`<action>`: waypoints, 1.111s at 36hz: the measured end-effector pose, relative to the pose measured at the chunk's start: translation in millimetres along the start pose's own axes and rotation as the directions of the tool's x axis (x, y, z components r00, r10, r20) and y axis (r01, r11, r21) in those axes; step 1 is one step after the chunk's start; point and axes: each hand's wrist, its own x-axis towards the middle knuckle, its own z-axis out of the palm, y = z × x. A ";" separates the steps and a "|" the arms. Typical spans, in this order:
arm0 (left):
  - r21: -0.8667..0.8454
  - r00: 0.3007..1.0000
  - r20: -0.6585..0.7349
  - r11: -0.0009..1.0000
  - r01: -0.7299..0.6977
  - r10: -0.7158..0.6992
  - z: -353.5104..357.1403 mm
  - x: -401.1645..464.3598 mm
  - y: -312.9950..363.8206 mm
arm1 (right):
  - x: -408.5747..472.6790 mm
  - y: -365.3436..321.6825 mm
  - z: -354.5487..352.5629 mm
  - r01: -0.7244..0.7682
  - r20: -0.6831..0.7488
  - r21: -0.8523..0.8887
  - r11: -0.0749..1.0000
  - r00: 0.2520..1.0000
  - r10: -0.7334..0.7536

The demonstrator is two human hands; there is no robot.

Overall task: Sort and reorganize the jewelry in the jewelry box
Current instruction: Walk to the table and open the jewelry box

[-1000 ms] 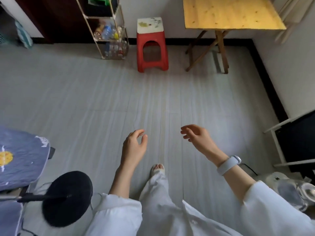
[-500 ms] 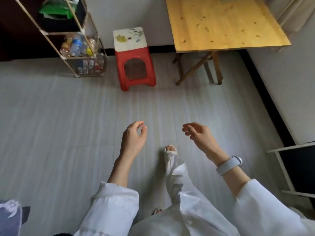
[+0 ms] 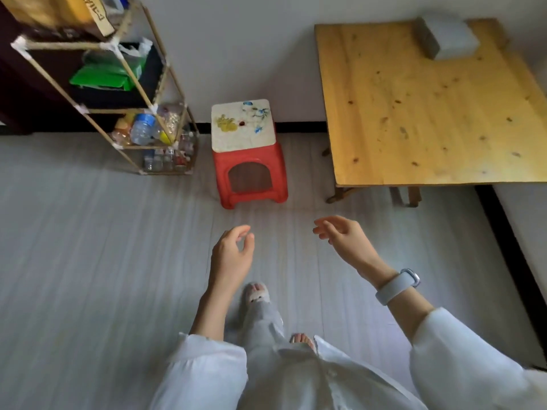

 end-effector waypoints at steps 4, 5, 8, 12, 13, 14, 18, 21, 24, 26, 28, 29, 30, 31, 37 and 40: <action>0.001 0.999 0.023 1.000 0.022 -0.022 -2.2 78.5 0.7 | 74.3 -26.3 7.3 -0.002 -0.001 -0.005 1.000 1.000 0.002; 0.003 0.999 0.034 1.000 0.020 -0.020 -3.0 99.6 1.4 | 92.0 -32.6 9.0 -0.003 -0.012 -0.002 1.000 1.000 0.003; 0.002 0.999 0.052 1.000 -0.018 0.017 -8.3 166.2 6.3 | 145.2 -53.4 13.3 -0.012 -0.039 0.034 0.999 0.999 0.013; 0.008 0.994 0.094 0.998 -0.063 0.062 -20.8 247.6 23.7 | 203.5 -83.6 13.3 -0.050 -0.073 0.080 0.995 0.996 0.056; 0.005 0.992 0.106 0.997 -0.071 0.070 -22.7 266.8 28.1 | 216.2 -89.5 12.0 -0.053 -0.078 0.081 0.995 0.995 0.060; 0.003 0.990 0.120 0.997 -0.077 0.076 -24.1 285.6 33.2 | 228.3 -95.0 10.2 -0.055 -0.086 0.083 0.995 0.994 0.062; 0.006 0.978 0.183 0.995 -0.100 0.097 -20.1 350.9 55.3 | 269.8 -113.2 -2.8 -0.077 -0.151 0.110 0.991 0.984 0.093; 0.009 0.966 0.231 0.993 -0.119 0.114 -7.1 389.7 71.0 | 301.0 -120.9 -16.2 -0.101 -0.200 0.147 0.984 0.971 0.129; 0.046 0.957 0.264 0.989 -0.141 0.125 10.0 424.0 84.7 | 333.5 -120.4 -28.4 -0.121 -0.232 0.133 0.984 0.961 0.149; 0.053 0.947 0.291 0.986 -0.155 0.134 23.2 446.0 94.9 | 356.3 -120.0 -36.6 -0.125 -0.235 0.146 0.981 0.959 0.157; 0.037 0.941 0.310 0.987 -0.155 0.136 37.6 470.7 106.1 | 383.3 -120.2 -46.0 -0.127 -0.242 0.158 0.979 0.957 0.163; 0.032 0.938 0.317 0.987 -0.157 0.139 45.8 482.8 113.2 | 397.5 -119.6 -52.9 -0.127 -0.248 0.171 0.977 0.954 0.167; 0.036 0.936 0.321 0.986 -0.163 0.143 53.8 494.3 120.4 | 411.1 -119.3 -60.5 -0.124 -0.254 0.183 0.975 0.952 0.169; 0.047 0.934 0.328 0.985 -0.168 0.144 61.6 505.6 128.4 | 424.5 -118.8 -68.4 -0.125 -0.259 0.195 0.973 0.950 0.174; 0.094 0.906 0.391 0.972 -0.216 0.164 108.3 570.9 185.6 | 493.1 -116.4 -120.0 -0.151 -0.275 0.217 0.965 0.939 0.209; 0.098 0.874 0.435 0.954 -0.284 0.216 130.0 596.4 211.2 | 518.8 -116.8 -141.7 -0.164 -0.293 0.214 0.963 0.930 0.223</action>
